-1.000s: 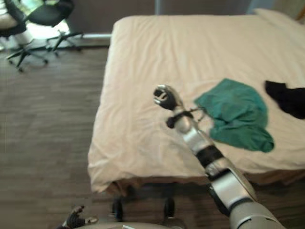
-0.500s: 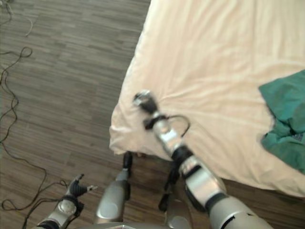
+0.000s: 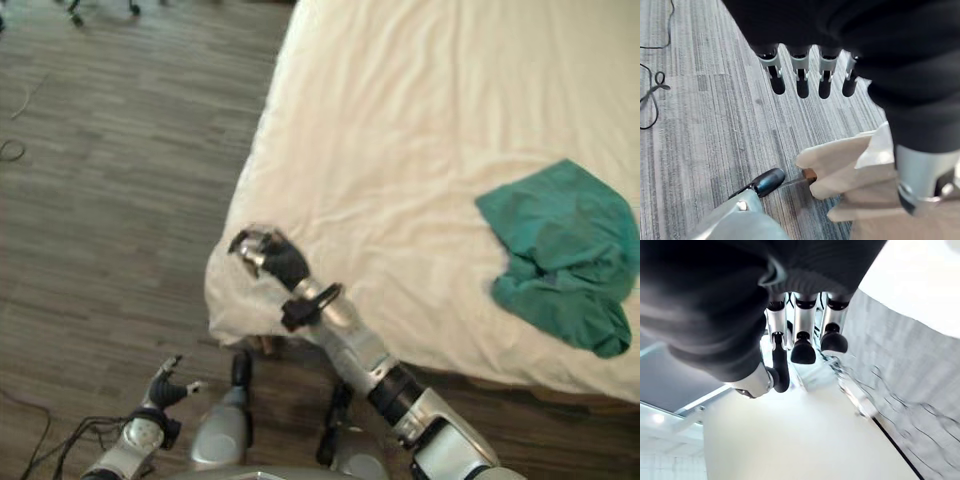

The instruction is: Tidy up the quilt and then pick up the clothes from the bed and put them into the laundry hamper.

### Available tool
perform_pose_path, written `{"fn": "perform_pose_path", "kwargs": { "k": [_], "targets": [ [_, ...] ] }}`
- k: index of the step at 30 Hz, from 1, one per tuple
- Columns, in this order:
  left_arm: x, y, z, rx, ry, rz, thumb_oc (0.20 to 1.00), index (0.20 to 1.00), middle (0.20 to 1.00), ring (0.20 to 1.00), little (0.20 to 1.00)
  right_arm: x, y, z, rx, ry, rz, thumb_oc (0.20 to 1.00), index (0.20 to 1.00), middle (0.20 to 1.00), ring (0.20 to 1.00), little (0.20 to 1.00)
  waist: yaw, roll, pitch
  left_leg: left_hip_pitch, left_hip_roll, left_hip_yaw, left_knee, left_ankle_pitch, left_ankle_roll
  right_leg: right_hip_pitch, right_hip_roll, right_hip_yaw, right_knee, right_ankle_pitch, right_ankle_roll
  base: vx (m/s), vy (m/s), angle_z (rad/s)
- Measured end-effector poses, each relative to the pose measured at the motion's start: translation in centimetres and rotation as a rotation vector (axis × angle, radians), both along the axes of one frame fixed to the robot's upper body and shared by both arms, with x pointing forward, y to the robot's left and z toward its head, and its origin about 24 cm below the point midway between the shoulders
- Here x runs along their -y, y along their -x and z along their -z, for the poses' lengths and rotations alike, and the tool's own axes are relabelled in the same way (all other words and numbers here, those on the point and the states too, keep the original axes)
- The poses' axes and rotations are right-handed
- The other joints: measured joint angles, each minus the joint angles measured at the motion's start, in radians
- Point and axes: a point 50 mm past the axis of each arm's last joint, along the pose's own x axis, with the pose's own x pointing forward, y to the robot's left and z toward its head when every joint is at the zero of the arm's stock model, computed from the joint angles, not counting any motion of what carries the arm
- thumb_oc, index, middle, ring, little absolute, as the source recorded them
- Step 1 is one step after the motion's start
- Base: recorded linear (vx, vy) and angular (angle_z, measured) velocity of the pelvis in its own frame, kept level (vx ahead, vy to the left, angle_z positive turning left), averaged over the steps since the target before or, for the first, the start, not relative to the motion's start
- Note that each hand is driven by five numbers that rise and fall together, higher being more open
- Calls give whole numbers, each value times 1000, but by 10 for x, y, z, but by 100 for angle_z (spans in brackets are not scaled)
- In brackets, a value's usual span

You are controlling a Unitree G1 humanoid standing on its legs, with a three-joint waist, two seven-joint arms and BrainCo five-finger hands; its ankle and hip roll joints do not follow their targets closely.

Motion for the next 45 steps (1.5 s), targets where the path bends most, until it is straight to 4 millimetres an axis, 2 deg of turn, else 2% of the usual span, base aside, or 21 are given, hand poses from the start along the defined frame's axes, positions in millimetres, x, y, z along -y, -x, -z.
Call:
{"fn": "perform_pose_path", "kwargs": {
  "k": [7, 11, 18, 19, 20, 24, 28, 29, 30, 33, 34, 35, 36, 37, 39, 40, 41, 42, 43, 44, 45],
  "targets": [
    [37, -36, -11, 89, 58, 130, 1000, 1000, 1000, 1000, 1000, 82, -54, 9, -61, 109, 470, 200, 200, 200, 200, 200, -36, 93, 92, -234, 31, 47, 218, -68, 20, -233, -4, 83, 125, 18, -23, -88, 23, -26],
    [29, -33, -8, 66, 30, 114, 1000, 1000, 1000, 1000, 1000, 123, -34, 46, -170, 107, 600, 200, 200, 200, 200, 200, -104, 74, 131, -178, 38, 60, 237, -86, 21, -176, 2, 98, 113, 18, -22, 103, 18, -16],
    [15, -15, 7, -64, -4, 53, 1000, 1000, 1000, 1000, 1000, 228, 110, 204, -924, 284, 985, 200, 200, 200, 200, 200, -237, -31, 30, 167, -5, 154, 0, -69, 14, 68, 0, 148, 6, 13, 4, 194, 130, -28],
    [16, -6, 12, -96, 2, 47, 1000, 1000, 1000, 1000, 1000, 241, 143, 218, -1043, 325, 1040, 862, 862, 862, 862, 862, -255, -32, -14, 173, -4, 163, -8, -75, 16, 73, 1, 154, 1, 1, 9, 130, 137, -26],
    [17, -2, 14, -115, 4, 47, 1000, 1000, 1000, 1000, 1000, 245, 158, 222, -1082, 349, 1047, 1000, 1000, 1000, 1000, 1000, -269, -33, -37, 183, -6, 168, -8, -78, 15, 72, 1, 158, 2, 0, 6, 130, 117, -30],
    [14, 36, 32, -275, 12, 19, 1000, 1000, 1000, 1000, 1000, 229, 194, 247, -1261, 408, 962, 1000, 1000, 1000, 1000, 1000, -301, -38, -130, 243, -1, 219, -8, -101, 10, 97, 16, 199, 7, 13, 11, 43, 70, -37],
    [11, 49, 37, -336, 13, 8, 1000, 1000, 1000, 1000, 1000, 198, 181, 260, -1298, 456, 826, 1000, 1000, 1000, 1000, 1000, -290, -22, -152, 287, 13, 302, -8, -135, 8, 61, 58, 179, 19, 116, 54, 8, -41, -78],
    [15, 53, 40, -363, 15, 20, 1000, 1000, 1000, 1000, 1000, 186, 170, 263, -1289, 502, 762, 1000, 1000, 1000, 1000, 1000, -283, 9, -151, 291, 48, 354, -8, -128, 21, 44, 48, -20, 16, 44, 73, 75, -52, -87],
    [16, 59, 42, -395, 6, 42, 1000, 1000, 1000, 1000, 1000, 182, 174, 267, -1319, 544, 728, 1000, 1000, 1000, 1000, 1000, -277, 15, -163, 300, 57, 390, -8, -130, 19, 26, 31, -173, 66, -17, 9, 30, -80, -94],
    [27, 77, 49, -479, -7, 147, 1000, 1000, 1000, 1000, 1000, 182, 198, 276, -1390, 641, 683, 1000, 1000, 1000, 1000, 1000, -247, 43, -218, 309, 69, 478, -7, -144, -3, -33, -18, -289, 324, -148, -60, 92, -166, -79],
    [24, 77, 48, -486, -21, 165, 1000, 1000, 1000, 1000, 1000, 182, 199, 276, -1393, 660, 674, 1000, 1000, 1000, 1000, 1000, -240, 42, -225, 306, 67, 471, -6, -146, -6, -35, -15, -256, 346, -164, -53, 186, -219, -48],
    [22, 78, 48, -493, -29, 168, 1000, 1000, 1000, 1000, 1000, 178, 209, 281, -1439, 723, 633, 1000, 1000, 1000, 1000, 1000, -228, 18, -231, 301, 88, 438, 111, -151, -93, -32, 31, -197, 318, -169, -61, 135, -151, -95],
    [14, 81, 47, -503, -50, 164, 1000, 1000, 1000, 1000, 1000, 173, 210, 284, -1459, 761, 604, 1000, 1000, 1000, 1000, 1000, -210, 0, -231, 278, 111, 386, 221, -154, -87, -29, 51, -143, 305, -164, -69, 14, -70, -217],
    [3, 79, 45, -513, -89, 162, 1000, 1000, 1000, 1000, 1000, 173, 208, 284, -1425, 862, 536, 1000, 1000, 1000, 1000, 1000, -175, -26, -230, 200, 155, 208, 452, -193, -81, 12, 81, -43, 220, -134, -97, -46, 21, -219],
    [11, 63, 43, -472, -78, 181, 1000, 1000, 1000, 1000, 1000, 190, 206, 281, -1381, 964, 531, 1000, 1000, 1000, 1000, 1000, -171, -25, -224, 148, 97, 39, 497, -246, -95, 40, 106, 26, 132, -77, -75, -4, 195, -191],
    [27, 50, 41, -407, -36, 185, 1000, 1000, 1000, 1000, 1000, 196, 196, 278, -1322, 1073, 501, 1000, 1000, 1000, 1000, 1000, -183, -27, -221, 136, -36, -83, 480, -309, -71, 41, 128, 149, 102, -2, -125, -10, 260, -257],
    [32, 44, 39, -383, -25, 203, 1000, 1000, 1000, 1000, 1000, 200, 184, 274, -1243, 1144, 478, 1000, 1000, 1000, 1000, 1000, -169, -38, -220, 116, -199, -216, 434, -343, 28, 31, 130, 301, 46, 38, -63, -39, 127, -329],
    [36, 36, 37, -366, -25, 229, 1000, 1000, 1000, 1000, 1000, 200, 177, 272, -1202, 1157, 471, 1000, 1000, 1000, 1000, 1000, -127, -30, -207, 131, -255, -245, 359, -343, 65, 31, 135, 321, 11, -3, -42, -63, 72, -367],
    [43, 31, 37, -350, -17, 238, 1000, 1000, 1000, 1000, 1000, 200, 174, 271, -1189, 1154, 479, 1000, 1000, 1000, 1000, 1000, -111, -7, -175, 138, -255, -252, 218, -305, 101, 39, 151, 225, 14, 25, -29, -40, 47, -277],
    [44, 19, 34, -324, -26, 250, 1000, 1000, 1000, 1000, 1000, 195, 182, 273, -1206, 1143, 470, 1000, 1000, 1000, 1000, 1000, -133, -16, -162, 133, -241, -240, 206, -257, 113, 49, 169, 214, 5, 50, -74, -130, 158, -190],
    [44, 10, 31, -305, -37, 252, 1000, 1000, 1000, 1000, 1000, 189, 198, 278, -1253, 1128, 450, 1000, 1000, 1000, 1000, 1000, -166, -35, -154, 142, -227, -183, 213, -253, 139, 69, 180, 235, 9, 25, -39, -166, 106, -101]
  ]
}}
